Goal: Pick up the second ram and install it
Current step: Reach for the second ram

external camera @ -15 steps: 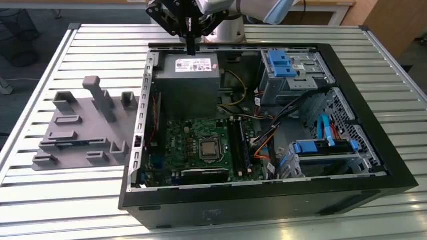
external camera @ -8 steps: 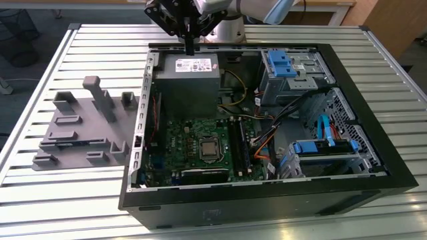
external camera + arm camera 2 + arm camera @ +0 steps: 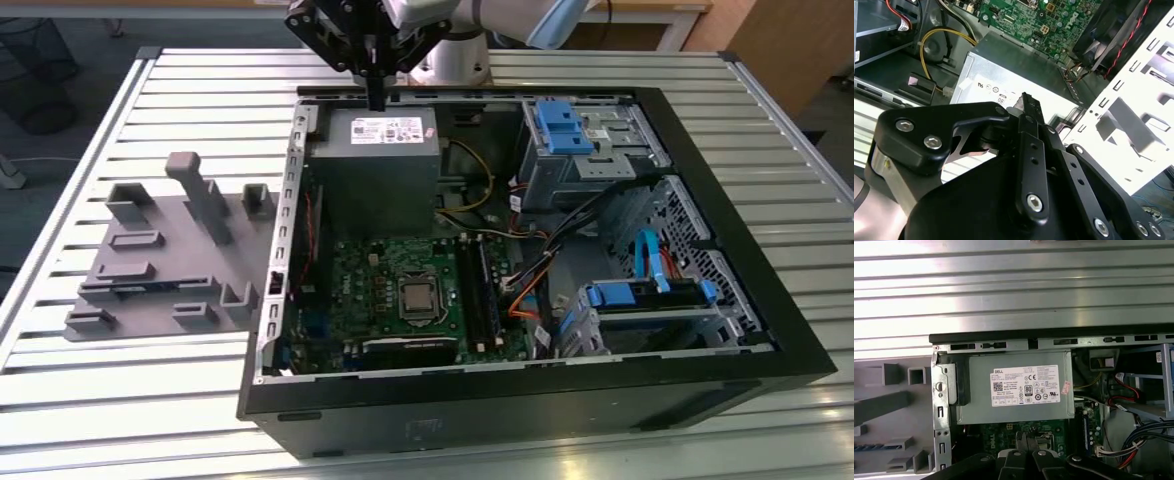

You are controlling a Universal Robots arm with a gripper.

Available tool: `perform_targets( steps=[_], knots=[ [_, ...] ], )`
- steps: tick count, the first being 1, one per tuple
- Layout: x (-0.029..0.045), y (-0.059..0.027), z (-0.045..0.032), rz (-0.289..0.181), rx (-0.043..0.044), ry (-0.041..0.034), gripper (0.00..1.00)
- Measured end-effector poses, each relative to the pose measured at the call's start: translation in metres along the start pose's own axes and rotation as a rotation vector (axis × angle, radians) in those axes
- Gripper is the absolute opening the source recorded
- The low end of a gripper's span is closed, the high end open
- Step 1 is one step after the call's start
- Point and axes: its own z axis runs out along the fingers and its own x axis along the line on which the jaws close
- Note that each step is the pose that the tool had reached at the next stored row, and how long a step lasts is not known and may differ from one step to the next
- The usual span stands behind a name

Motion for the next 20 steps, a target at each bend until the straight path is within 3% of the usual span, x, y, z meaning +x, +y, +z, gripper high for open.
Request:
perform_targets(
  steps=[20],
  knots=[
    [0.0077,-0.0006,0.0001,0.000,0.0000,0.0000,0.11]
  ],
)
